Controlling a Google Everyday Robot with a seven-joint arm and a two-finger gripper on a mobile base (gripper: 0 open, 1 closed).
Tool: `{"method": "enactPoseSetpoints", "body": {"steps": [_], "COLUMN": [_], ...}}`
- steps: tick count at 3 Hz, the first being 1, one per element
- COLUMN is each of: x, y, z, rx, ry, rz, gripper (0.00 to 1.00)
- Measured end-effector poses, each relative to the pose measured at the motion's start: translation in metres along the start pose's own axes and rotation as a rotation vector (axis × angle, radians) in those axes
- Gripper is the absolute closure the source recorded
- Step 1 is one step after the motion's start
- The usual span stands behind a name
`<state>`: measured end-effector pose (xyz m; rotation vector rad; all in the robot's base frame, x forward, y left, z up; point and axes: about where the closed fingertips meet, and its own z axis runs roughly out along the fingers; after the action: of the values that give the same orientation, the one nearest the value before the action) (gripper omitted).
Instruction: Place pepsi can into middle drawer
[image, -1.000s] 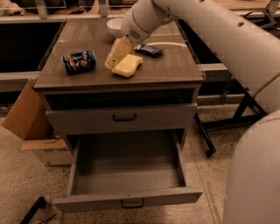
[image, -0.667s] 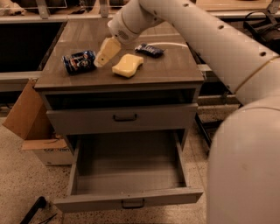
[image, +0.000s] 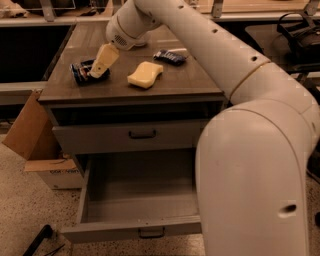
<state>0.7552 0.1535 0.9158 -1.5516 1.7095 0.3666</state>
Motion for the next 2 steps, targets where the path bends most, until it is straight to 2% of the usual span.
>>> {"method": "enactPoseSetpoints", "body": {"steps": [2], "x": [-0.002], "y": [0.014], "z": [0.037], "rx": [-0.074], "ry": [0.082], "rz": [-0.01], "gripper": [0.0]}}
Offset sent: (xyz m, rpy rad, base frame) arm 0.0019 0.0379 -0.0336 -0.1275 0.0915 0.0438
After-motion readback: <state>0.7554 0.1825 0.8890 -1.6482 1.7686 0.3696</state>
